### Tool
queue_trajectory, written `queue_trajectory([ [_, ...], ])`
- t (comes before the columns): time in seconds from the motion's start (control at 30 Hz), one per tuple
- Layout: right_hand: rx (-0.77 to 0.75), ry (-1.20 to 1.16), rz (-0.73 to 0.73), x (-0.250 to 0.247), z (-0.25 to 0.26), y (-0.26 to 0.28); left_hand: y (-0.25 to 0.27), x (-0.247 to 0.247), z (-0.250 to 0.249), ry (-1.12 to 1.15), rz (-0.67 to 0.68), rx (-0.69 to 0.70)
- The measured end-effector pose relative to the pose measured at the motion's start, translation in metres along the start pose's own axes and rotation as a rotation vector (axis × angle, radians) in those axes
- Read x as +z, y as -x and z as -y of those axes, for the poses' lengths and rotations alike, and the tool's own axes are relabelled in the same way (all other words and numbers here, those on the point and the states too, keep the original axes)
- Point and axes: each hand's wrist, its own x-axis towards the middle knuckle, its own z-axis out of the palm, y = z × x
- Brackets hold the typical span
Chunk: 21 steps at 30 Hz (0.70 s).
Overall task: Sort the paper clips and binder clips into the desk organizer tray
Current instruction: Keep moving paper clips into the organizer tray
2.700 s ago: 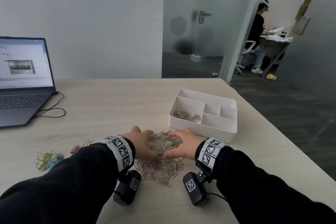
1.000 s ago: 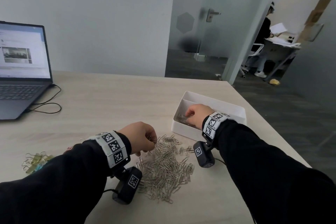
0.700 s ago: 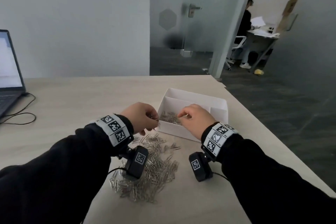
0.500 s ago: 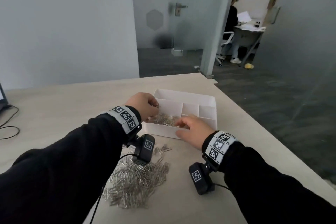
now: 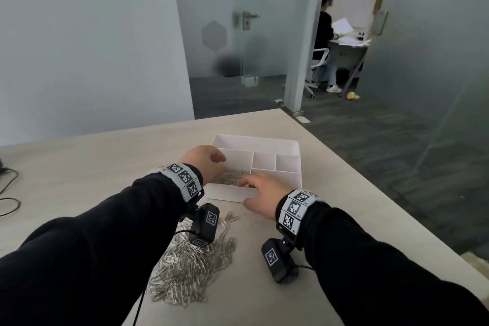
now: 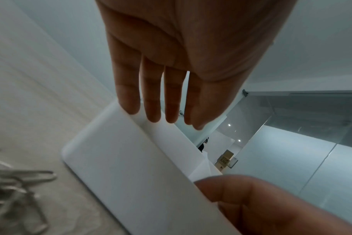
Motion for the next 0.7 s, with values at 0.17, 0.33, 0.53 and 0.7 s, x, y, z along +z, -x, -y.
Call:
queue_trajectory([
  [0.17,0.041,-0.008,0.021,0.000,0.004,0.003,0.045,-0.033,0.022,-0.081,0.005,-0.026],
  [0.33,0.111,0.053,0.012,0.005,0.016,0.006,0.084,-0.049,0.067,-0.362,0.294,-0.177],
  [0.53,0.051,0.230,-0.105,0.005,0.051,0.025,0.111,-0.051,0.087,-0.582,0.468,-0.301],
  [0.7,0.049,0.241,0.298,0.013,0.071,0.040,0.125,-0.043,0.081,-0.593,0.530,-0.270],
])
